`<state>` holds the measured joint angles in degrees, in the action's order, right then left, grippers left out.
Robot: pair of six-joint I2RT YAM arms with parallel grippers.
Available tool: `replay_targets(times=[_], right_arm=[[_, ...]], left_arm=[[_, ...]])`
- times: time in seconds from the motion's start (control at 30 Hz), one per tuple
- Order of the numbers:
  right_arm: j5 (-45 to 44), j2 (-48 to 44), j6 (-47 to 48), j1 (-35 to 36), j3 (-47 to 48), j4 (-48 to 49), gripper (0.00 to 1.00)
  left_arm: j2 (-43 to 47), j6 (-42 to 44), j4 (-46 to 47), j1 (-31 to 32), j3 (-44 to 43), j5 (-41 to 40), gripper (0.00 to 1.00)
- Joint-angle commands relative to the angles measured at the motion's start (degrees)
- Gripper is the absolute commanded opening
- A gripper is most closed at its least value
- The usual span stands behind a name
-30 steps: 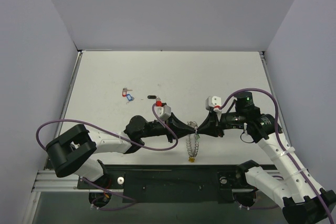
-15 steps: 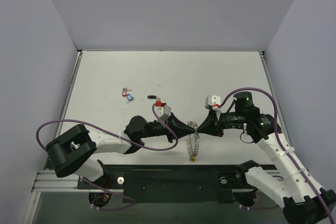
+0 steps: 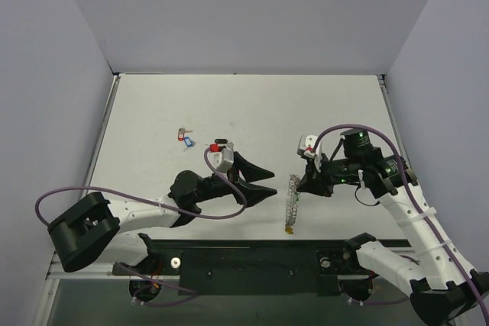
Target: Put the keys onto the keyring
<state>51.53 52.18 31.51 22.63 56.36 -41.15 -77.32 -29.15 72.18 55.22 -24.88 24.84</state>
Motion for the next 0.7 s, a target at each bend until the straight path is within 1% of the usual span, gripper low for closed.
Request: replay_targets(times=[0.0,0.03,0.07,0.13,0.17,0.27,0.37,0.47,0.6,0.67], right_arm=[[-4.3,3.0,9.5,1.2,7.3,-14.0,0.00],[-4.7,4.0,10.7,1.3,9.0,-17.3,0.00],[-5.5,4.7,13.1,1.7,9.9,-18.9,0.00],[-6.9,6.6,16.0,2.1,13.3,-25.9,0.00],[-7.3,8.0,16.8,2.5,14.1,-27.4,0.00],[-9.9,11.1,19.5,2.8,18.7,-33.5,0.00],[-10.8,14.1,20.6,2.9,21.9,-36.0,0.00],[-11.2,15.9,21.0,2.9,23.4,-37.1,0.00],[-11.5,17.2,22.5,3.4,23.6,-38.1,0.00],[-11.2,17.9,23.2,3.5,24.0,-38.8,0.00]], left_arm=[[6.6,5.7,-12.0,-0.6,-5.6,0.3,0.66],[6.9,7.1,-16.1,-0.6,-6.0,0.6,0.66],[7.2,9.5,-17.5,-0.6,-6.5,1.0,0.66],[6.6,13.2,-16.9,-0.6,-6.6,2.7,0.66],[6.2,14.3,-16.3,-0.5,-6.7,3.6,0.65],[3.0,17.0,-13.9,-0.2,-8.6,6.9,0.57],[-0.5,18.7,-12.6,1.1,-10.5,7.4,0.53],[-3.4,18.8,-8.5,2.5,-12.1,7.9,0.51],[-7.5,16.6,-3.6,3.8,-13.8,7.8,0.48],[-9.2,15.4,-0.9,4.3,-14.2,6.8,0.44]])
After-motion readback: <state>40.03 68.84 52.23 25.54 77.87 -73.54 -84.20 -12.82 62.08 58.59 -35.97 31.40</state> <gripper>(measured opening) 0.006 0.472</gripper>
